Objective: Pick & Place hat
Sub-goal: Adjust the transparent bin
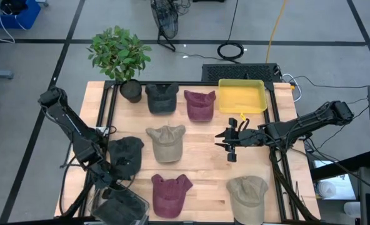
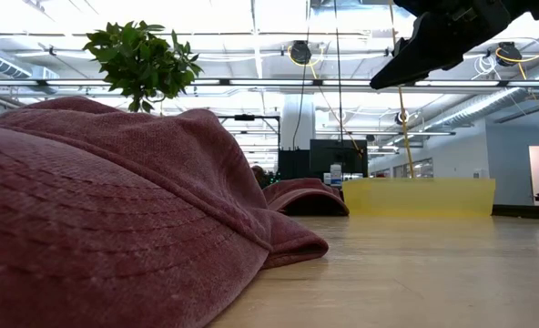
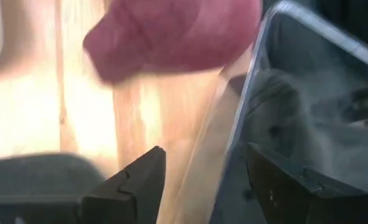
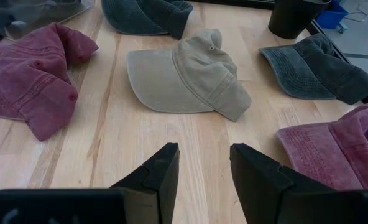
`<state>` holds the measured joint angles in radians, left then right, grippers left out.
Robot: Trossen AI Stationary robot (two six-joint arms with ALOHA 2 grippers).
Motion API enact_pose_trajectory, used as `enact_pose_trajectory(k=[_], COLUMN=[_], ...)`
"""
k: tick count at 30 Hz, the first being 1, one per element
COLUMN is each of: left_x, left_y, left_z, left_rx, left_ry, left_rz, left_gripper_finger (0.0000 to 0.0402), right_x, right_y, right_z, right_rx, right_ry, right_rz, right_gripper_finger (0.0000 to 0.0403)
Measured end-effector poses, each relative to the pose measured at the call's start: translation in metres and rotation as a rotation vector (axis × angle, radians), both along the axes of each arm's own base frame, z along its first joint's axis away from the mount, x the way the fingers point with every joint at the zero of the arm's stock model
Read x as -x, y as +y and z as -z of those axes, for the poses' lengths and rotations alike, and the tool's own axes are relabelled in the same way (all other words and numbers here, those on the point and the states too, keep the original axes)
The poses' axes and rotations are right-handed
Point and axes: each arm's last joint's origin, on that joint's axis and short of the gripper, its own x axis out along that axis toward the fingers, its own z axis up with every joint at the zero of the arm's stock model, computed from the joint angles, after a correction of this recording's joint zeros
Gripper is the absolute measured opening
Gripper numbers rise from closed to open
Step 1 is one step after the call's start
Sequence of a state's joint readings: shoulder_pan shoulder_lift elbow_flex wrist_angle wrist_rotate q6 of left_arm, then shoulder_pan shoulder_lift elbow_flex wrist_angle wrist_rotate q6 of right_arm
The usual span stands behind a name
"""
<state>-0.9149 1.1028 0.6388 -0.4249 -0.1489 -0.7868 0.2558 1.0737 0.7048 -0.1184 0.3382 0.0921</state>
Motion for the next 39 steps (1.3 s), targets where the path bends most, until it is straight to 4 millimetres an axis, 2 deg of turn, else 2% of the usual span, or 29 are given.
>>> enact_pose_trajectory(k=[6,12,16,22,28,35,39], left_x=[-0.003,-0.004,-0.003,-0.004,-0.003,-0.003,-0.003], left_y=[-0.005,-0.003,-0.003,-0.002,-0.003,-0.002,-0.002], left_z=[0.011,0.015,0.015,0.015,0.015,0.016,0.016], left_rx=[-0.044,-0.043,-0.036,-0.014,0.013,0.029,0.022], left_ry=[0.032,0.088,0.104,0.124,0.157,0.181,0.177], left_rz=[0.031,-0.030,-0.052,-0.097,-0.081,-0.146,-0.129], left_gripper_finger=[0.0230,0.0223,0.0186,0.0109,0.0050,0.0012,0.0015], right_x=[0.000,0.000,0.000,0.000,0.000,0.000,0.000], right_y=[0.000,0.000,0.000,0.000,0.000,0.000,0.000], right_z=[0.000,0.000,0.000,0.000,0.000,0.000,0.000], right_rx=[0.000,0.000,0.000,0.000,0.000,0.000,0.000], right_ry=[0.001,0.000,0.000,0.001,0.001,0.001,0.001], right_rz=[0.000,0.000,0.000,0.000,0.000,0.000,0.000], right_gripper_finger=[0.0130,0.0130,0.0130,0.0130,0.0130,0.0130,0.0130])
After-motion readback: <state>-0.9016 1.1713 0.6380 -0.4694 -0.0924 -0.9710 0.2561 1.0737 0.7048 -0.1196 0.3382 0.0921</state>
